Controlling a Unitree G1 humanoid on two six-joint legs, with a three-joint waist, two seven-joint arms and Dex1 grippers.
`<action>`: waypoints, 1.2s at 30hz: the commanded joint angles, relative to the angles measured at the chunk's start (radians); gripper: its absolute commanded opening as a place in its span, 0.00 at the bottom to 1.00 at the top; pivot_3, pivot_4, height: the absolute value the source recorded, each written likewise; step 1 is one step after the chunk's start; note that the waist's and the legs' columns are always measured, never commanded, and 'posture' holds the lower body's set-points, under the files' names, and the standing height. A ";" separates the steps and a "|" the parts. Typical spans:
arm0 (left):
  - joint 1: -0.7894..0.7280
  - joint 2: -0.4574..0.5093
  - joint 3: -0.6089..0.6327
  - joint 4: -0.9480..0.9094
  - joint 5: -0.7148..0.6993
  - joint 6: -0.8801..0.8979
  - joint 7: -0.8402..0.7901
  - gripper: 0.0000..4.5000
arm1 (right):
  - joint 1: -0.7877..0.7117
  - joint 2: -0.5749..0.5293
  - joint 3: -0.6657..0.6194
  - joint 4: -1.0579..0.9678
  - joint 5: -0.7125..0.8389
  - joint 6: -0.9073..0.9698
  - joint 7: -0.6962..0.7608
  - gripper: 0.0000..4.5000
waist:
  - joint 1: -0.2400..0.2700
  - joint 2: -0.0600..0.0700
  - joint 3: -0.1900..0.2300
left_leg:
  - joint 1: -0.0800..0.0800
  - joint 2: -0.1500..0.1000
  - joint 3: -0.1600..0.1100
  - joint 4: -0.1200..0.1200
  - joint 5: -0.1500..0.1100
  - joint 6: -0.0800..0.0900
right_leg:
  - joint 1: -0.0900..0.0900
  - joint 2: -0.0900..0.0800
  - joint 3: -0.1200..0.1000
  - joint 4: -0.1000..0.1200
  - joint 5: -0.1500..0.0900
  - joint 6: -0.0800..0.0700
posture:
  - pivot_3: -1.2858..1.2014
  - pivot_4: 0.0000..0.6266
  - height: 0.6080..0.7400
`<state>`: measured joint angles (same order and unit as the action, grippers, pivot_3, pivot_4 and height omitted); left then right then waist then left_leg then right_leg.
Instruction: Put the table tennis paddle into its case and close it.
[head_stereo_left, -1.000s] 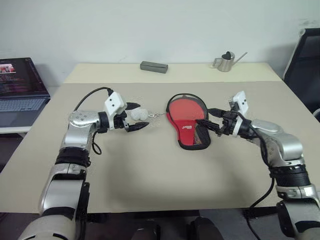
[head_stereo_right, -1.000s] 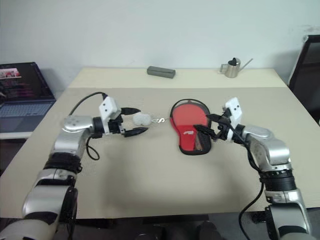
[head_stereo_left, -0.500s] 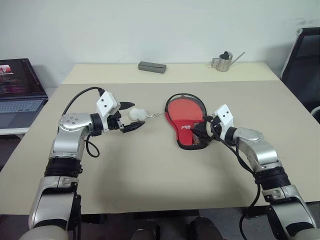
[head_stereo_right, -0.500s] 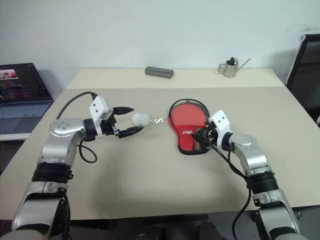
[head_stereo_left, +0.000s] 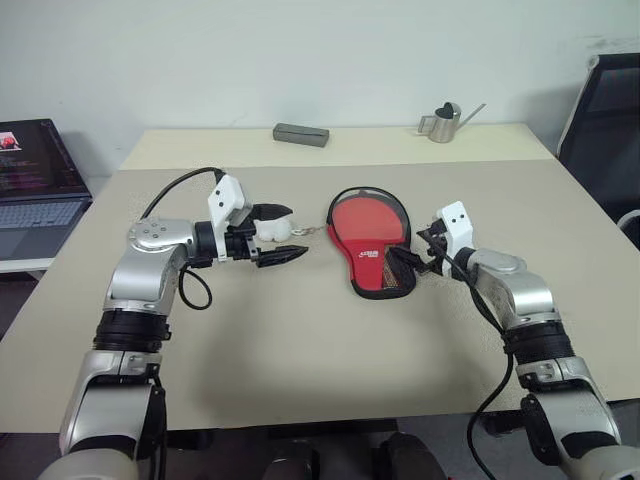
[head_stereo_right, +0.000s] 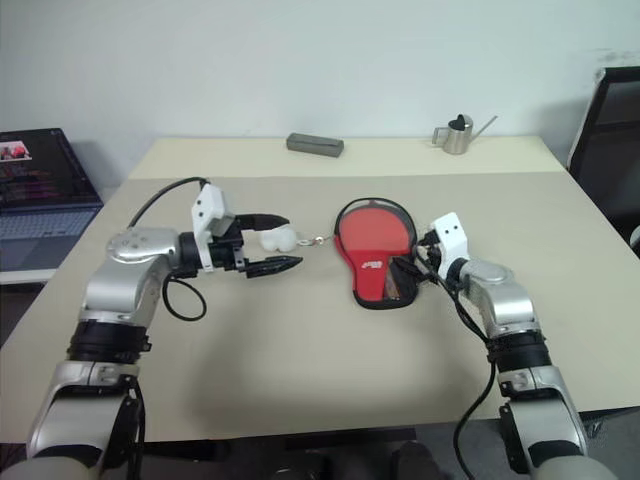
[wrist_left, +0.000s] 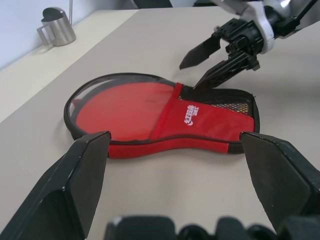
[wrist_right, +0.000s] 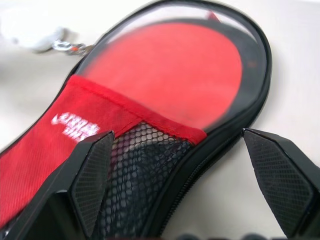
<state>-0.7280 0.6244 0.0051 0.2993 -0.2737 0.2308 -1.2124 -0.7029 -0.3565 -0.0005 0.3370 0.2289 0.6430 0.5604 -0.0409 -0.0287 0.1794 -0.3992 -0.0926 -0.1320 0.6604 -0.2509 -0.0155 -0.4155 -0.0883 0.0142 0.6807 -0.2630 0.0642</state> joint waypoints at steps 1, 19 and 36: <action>-0.035 0.009 0.007 -0.009 -0.009 -0.018 -0.004 1.00 | -0.027 0.002 -0.018 0.016 -0.002 0.017 -0.025 0.99 | 0.000 0.000 0.000 | 0.000 0.000 0.000 0.000 0.000 0.000 | 0.000 0.000 0.000 0.000 0.000 0.000 | 0.52 0.24 1.00; -0.064 -0.003 0.002 0.036 -0.001 -0.051 -0.002 1.00 | -0.170 0.044 -0.022 0.375 -0.053 -0.153 -0.039 0.99 | -0.016 0.000 0.000 | 0.000 0.000 0.001 0.000 0.000 0.000 | 0.000 0.000 0.001 0.000 0.001 0.000 | 0.52 0.24 1.00; -0.050 0.007 -0.013 0.045 0.007 -0.070 -0.017 1.00 | -0.193 0.064 0.081 0.423 -0.137 -0.110 0.091 0.27 | -0.018 0.001 -0.001 | 0.003 0.000 0.001 0.000 0.000 0.001 | 0.001 0.001 0.001 0.001 0.002 0.000 | 0.52 0.24 1.00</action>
<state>-0.7648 0.6188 -0.0145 0.3618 -0.2646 0.1732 -1.2294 -0.9090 -0.3080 0.0614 0.7424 0.0999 0.4885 0.6393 -0.0589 -0.0281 0.1782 -0.3960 -0.0921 -0.1315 0.6605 -0.2512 -0.0148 -0.4139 -0.0874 0.0155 0.6812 -0.2607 0.0638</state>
